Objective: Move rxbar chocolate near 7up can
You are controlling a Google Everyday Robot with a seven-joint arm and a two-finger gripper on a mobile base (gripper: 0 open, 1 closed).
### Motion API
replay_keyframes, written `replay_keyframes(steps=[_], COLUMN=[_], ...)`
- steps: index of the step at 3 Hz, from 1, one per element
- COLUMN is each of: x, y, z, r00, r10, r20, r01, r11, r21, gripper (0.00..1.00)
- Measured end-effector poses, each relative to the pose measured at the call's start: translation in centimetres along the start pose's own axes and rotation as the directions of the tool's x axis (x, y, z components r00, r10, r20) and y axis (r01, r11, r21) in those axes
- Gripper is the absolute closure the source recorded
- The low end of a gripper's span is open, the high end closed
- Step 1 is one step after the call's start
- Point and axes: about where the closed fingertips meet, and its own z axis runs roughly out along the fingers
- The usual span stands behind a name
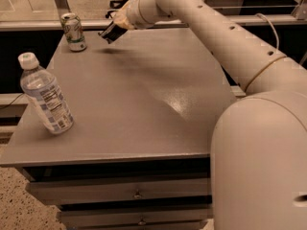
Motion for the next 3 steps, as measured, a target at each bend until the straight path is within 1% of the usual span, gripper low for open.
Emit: replay_keyframes(steps=[1,2,3], x=[-0.4,-0.9,-1.2], y=[2.4,5.0,6.1], z=[2.7,5.3,5.9], r00=[1.000,0.998,0.994], r10=[0.000,0.044,0.101], r20=[0.012,0.037,0.050], r01=[0.001,-0.039,-0.088], r11=[0.9995,0.9908,0.9732], r21=[-0.032,-0.130,-0.212], gripper=[1.00,1.00,0.98])
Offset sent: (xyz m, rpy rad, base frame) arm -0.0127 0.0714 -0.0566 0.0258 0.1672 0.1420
